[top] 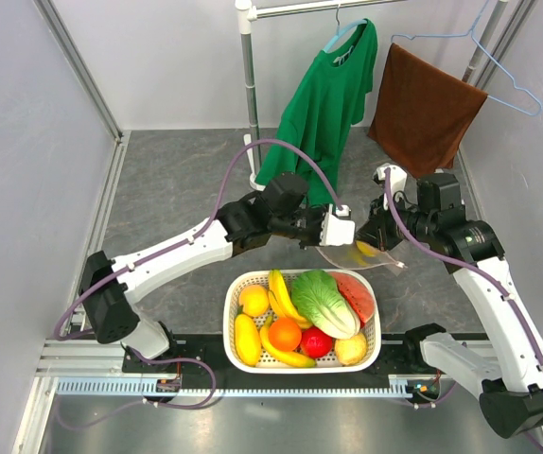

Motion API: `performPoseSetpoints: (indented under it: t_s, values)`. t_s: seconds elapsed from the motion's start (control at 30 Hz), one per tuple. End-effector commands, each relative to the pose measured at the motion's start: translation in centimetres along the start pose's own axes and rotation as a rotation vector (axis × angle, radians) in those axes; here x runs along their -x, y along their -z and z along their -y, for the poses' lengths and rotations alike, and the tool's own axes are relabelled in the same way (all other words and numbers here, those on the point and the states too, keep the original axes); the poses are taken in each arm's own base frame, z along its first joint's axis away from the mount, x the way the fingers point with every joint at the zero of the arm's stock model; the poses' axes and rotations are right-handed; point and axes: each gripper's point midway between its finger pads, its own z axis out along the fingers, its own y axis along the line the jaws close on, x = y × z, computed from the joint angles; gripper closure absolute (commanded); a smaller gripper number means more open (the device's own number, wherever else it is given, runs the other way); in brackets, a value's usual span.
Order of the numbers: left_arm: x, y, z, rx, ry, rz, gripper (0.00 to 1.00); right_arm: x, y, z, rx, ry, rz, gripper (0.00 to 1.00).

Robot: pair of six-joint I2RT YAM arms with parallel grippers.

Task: Place the food in the zip-top bag and seal the zipper
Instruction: Adjust the zipper food storage bag at the center of the board.

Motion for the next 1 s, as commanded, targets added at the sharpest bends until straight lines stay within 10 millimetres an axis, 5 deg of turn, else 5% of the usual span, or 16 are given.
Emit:
performPoseSetpoints:
  t_s: [0.0, 0.13, 0.23, 0.57, 0.73, 0.83, 0.87, 0.97]
  values:
    - [2.5, 1.6, 0.2, -0.014, 0.035, 0.07, 0.94, 1.5, 0.2, -0.8, 0.038, 0.02, 0.043, 0.85]
    - [1.8, 0.9, 0.1, -0.015, 0.067, 0.046, 0.98, 2.5, 0.9, -1.3, 0.059, 0.094, 0.053, 0.85]
    - [2.0, 0.9, 0.1, -0.022, 0.068, 0.052, 0.98, 2.1, 1.4, -1.3, 0.062, 0.165, 0.032, 0.52]
    - [2.5, 0.6, 0.2, -0.054, 0.087, 0.082, 0.98, 1.3, 1.7, -1.2, 0.09, 0.404, 0.001, 0.54]
    - [2.6, 0.7, 0.3, -0.062, 0.088, 0.09, 0.98, 0.4, 1.0, -0.6, 0.081, 0.41, -0.031, 0.63]
    - [2.5, 0.7, 0.3, -0.062, 0.087, 0.09, 0.98, 0.6, 1.0, -0.5, 0.078, 0.404, -0.024, 0.84]
    - [2.3, 0.6, 0.3, -0.065, 0.09, 0.085, 0.98, 0.8, 1.0, -0.5, 0.072, 0.4, -0.018, 0.98]
    - [2.6, 1.5, -0.1, -0.03, 0.136, 0.085, 0.76, 1.2, 1.1, -0.3, 0.045, 0.357, -0.005, 1.0]
